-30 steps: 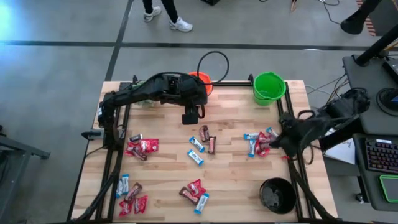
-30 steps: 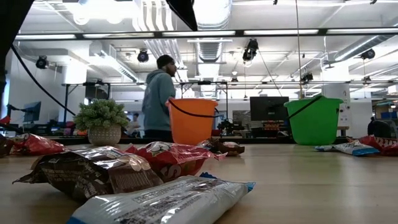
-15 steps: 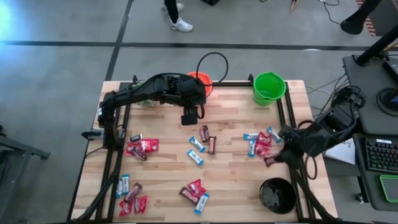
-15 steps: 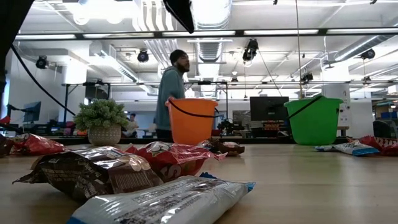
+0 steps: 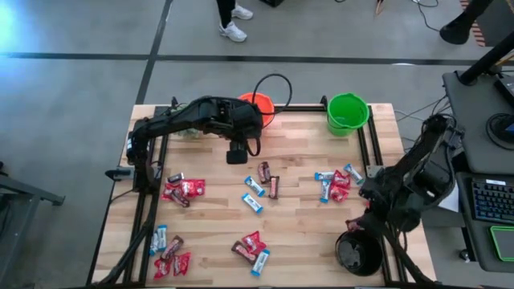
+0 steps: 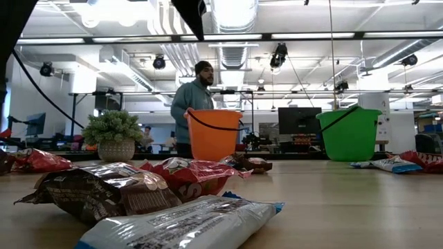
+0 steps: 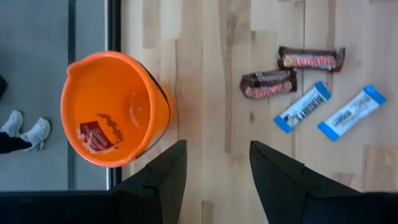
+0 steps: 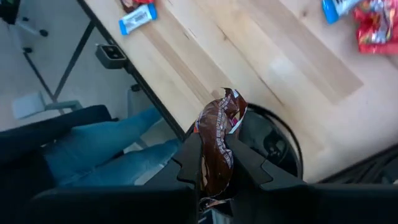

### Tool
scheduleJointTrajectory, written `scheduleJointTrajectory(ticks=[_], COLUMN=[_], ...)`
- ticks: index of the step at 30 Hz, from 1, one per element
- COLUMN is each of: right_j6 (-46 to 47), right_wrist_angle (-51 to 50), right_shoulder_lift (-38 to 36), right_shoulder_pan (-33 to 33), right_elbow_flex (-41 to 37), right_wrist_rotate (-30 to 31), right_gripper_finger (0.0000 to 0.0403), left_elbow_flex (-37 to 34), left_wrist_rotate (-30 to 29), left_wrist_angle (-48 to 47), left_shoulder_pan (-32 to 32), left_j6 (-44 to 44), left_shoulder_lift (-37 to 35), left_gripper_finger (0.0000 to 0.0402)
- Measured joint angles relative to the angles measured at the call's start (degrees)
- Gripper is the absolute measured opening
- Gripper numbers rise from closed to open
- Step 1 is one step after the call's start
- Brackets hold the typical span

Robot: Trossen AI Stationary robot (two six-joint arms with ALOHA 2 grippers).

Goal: Organize candy in baskets
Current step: Put the brown chocolate bar into the black bucket

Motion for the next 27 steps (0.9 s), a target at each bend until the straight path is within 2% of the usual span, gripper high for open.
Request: scheduleJointTrajectory(ticks=[19, 27], right_j6=[22.07, 25.89], right_wrist_angle=[1.42, 4.33], right_shoulder_lift=[5.63, 6.69], right_shoulder_pan=[9.28, 11.01], right_elbow_flex=[0.04, 0.07], right_wrist_rotate=[-1.16, -2.26], right_gripper_finger=[0.0037, 0.0037], left_elbow_flex=[0.0, 0.0], left_wrist_rotate=[0.08, 0.08], left_wrist_angle=[-1.67, -1.7], left_shoulder_pan=[0.0, 0.0], left_j6=[2.07, 3.12], left_shoulder_lift=[-2.95, -3.08], left_gripper_finger=[0.0158, 0.0158])
